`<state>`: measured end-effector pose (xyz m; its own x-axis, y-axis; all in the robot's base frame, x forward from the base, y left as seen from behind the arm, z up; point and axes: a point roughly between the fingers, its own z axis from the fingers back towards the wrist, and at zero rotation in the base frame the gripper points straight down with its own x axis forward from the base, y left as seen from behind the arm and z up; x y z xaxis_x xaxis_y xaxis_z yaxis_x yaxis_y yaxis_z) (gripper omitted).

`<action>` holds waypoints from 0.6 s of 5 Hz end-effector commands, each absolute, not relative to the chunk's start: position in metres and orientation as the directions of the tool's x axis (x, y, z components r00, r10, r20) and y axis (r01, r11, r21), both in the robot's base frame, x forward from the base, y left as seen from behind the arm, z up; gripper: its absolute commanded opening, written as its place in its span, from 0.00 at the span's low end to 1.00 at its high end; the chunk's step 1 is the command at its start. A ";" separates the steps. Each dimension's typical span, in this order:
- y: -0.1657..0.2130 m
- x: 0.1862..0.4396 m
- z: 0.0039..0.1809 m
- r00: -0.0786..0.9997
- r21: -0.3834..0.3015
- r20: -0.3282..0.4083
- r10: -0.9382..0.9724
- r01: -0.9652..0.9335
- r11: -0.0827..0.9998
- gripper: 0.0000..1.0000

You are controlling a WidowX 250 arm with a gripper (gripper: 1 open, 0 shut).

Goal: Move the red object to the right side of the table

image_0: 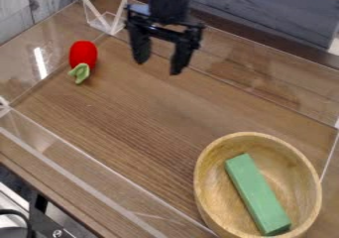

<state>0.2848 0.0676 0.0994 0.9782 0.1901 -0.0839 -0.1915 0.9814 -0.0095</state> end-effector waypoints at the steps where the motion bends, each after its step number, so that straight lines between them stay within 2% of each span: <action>1: 0.107 0.285 0.109 0.989 -0.002 -0.019 0.143 -0.144 0.990 1.00; 3: 0.145 0.289 0.102 0.992 0.006 -0.004 0.124 -0.124 0.992 1.00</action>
<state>0.2821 0.1390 0.0856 0.9905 0.1241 -0.0599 -0.1254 0.9919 -0.0191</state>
